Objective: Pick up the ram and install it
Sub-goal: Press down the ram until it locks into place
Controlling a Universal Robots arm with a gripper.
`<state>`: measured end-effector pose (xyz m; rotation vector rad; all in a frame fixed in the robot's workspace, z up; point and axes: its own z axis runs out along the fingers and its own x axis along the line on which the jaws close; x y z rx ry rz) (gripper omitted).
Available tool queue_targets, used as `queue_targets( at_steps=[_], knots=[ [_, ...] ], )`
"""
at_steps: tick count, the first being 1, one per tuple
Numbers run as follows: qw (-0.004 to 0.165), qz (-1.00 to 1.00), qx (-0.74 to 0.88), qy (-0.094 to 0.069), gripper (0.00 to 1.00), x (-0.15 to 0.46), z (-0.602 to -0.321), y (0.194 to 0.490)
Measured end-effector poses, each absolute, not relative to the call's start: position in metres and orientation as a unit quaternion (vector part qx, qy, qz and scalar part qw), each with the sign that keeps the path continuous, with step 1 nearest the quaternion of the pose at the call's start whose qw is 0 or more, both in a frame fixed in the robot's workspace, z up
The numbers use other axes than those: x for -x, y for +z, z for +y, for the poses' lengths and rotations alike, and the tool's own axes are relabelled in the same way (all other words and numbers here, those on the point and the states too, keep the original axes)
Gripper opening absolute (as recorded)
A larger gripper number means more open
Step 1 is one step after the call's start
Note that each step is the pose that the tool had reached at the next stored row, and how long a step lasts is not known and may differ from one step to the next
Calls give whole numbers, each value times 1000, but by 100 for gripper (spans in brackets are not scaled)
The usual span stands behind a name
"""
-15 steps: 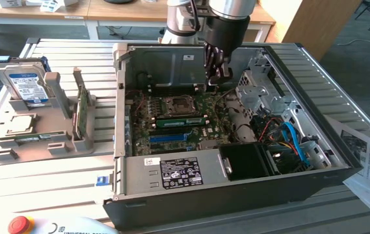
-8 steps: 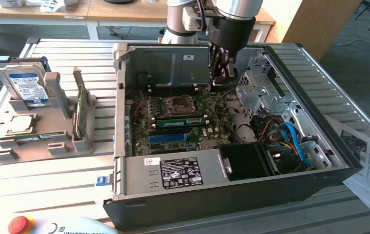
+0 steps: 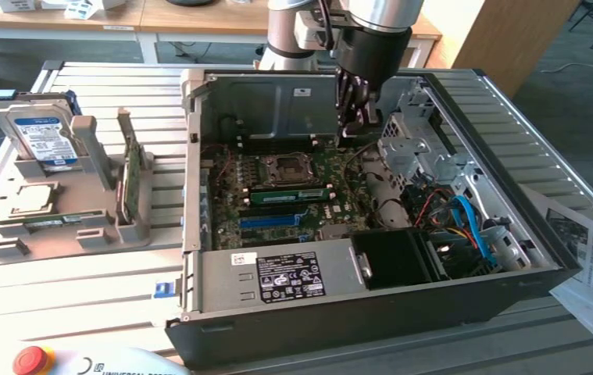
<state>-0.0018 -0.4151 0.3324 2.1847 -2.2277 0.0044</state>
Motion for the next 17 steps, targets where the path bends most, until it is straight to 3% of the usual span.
queue_targets(
  at_steps=[17],
  knots=[
    [11, -714, -700, 1, 10, 2, -415, 315]
  ],
)
